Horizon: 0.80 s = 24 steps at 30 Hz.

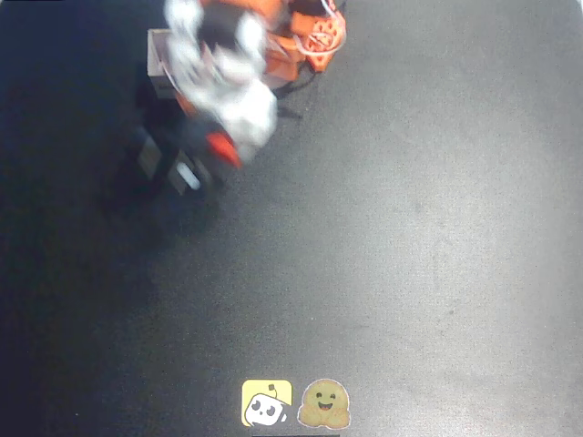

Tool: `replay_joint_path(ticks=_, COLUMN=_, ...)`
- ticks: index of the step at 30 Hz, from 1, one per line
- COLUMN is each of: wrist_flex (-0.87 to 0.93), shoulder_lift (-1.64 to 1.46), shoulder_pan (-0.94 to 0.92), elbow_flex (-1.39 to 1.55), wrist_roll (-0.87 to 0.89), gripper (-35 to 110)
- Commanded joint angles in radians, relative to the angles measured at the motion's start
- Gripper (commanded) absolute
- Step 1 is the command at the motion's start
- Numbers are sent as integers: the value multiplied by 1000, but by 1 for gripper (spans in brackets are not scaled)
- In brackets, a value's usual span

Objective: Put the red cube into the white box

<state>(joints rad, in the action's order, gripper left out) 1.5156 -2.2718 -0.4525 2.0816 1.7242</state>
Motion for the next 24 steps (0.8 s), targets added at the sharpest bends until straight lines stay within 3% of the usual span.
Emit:
replay_joint_path(ticks=1, wrist_flex=75, shoulder_lift=-170, shoulder_pan=-158, elbow_flex=31, wrist_roll=-74, gripper=0)
replay_joint_path(ticks=10, wrist_flex=179, shoulder_lift=-256, shoulder_pan=-433, elbow_flex=66, wrist_roll=-124, gripper=0)
replay_joint_path(ticks=24, wrist_flex=-31, shoulder_lift=-247, shoulder_pan=-784, elbow_flex=225, wrist_roll=-259, gripper=0)
